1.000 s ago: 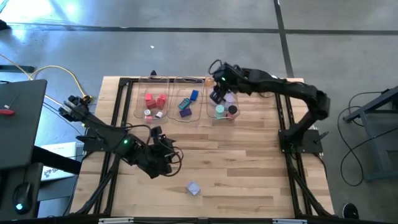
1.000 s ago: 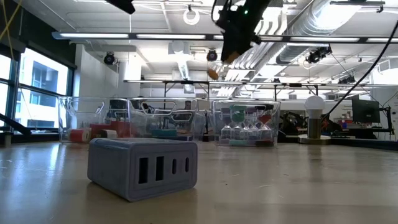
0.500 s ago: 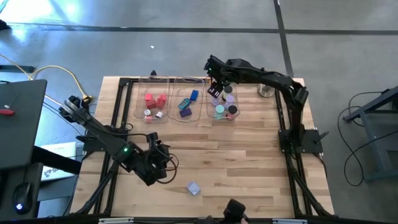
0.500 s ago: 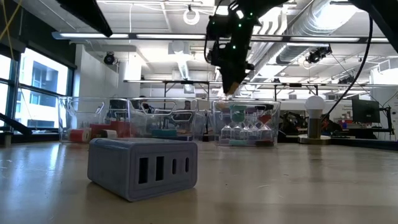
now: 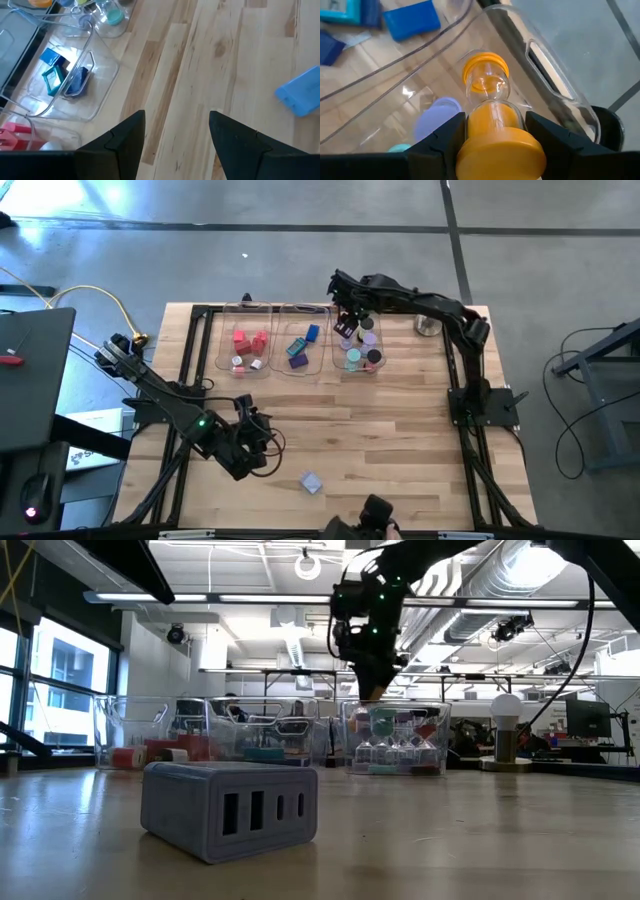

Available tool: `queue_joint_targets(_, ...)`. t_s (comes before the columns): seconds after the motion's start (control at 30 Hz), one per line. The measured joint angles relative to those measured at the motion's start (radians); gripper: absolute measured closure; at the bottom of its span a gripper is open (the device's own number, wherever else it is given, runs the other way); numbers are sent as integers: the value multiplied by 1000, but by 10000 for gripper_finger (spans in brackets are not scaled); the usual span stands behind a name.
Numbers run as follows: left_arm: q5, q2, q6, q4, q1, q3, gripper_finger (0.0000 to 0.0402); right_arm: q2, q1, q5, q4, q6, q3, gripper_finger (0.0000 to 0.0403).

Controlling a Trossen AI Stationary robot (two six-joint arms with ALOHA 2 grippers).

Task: Pick & Place Office items
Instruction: Put the yellow hourglass into the right transparent bin

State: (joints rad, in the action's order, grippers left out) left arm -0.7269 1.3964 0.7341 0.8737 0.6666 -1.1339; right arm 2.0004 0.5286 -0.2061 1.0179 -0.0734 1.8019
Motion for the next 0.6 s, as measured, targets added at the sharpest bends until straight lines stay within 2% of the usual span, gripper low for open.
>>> queue_joint_targets(0.6, 2, 0, 0, -22, 0, 0, 190, 86, 36, 86, 52, 28, 0, 221)
